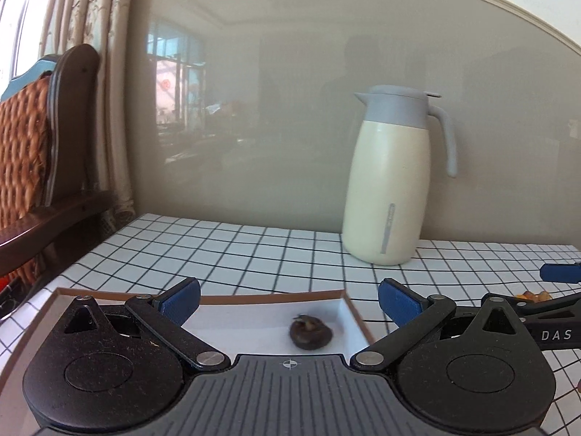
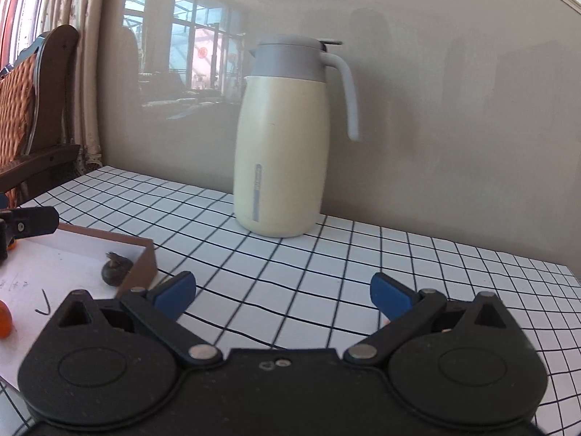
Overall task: Organize fruits
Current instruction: 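Move both grippers from the tray back to the remaining fruit, then grasp the carrot chunk with the right gripper while the left gripper grasps a small orange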
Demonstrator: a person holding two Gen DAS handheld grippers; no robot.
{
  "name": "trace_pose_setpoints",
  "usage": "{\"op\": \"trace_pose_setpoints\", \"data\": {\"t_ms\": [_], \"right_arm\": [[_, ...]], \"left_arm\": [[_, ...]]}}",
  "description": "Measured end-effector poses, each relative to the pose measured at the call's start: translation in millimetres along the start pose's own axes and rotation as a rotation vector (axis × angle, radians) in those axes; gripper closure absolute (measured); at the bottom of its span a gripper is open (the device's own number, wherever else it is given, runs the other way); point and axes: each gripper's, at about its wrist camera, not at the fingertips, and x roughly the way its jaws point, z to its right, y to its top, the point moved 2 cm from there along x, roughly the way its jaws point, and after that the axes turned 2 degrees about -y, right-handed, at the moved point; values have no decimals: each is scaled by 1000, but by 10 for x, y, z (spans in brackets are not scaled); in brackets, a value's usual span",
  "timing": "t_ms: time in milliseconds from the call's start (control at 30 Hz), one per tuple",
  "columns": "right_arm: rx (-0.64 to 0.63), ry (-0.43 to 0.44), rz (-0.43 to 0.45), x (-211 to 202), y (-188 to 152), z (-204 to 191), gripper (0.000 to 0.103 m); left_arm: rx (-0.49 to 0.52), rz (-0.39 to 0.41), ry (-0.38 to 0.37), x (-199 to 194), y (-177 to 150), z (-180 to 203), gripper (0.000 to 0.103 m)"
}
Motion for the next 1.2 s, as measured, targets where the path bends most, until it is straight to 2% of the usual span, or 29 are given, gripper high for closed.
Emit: {"op": "trace_pose_setpoints", "data": {"t_ms": [100,300,533,733,933,1200], "right_arm": [[15,-20,-19,7,-76,211,7],[33,-114,-43,-1,-223,654,7],[75,-200,-128,121,-484,1123,11],[68,-235,-158,272,-533,1223,18],[62,-249,-176,451,-563,1266,19],[68,-237,-185,482,-603,1333,19]], "left_arm": [[36,-7,-42,66,-10,305,0],[83,-34,-111,176,-54,824,0],[115,-62,-165,277,-133,1244,0],[132,-102,-191,436,-228,1476,0],[145,-101,-223,548,-220,1686,0],[143,-126,-248,725,-275,1869,0]]}}
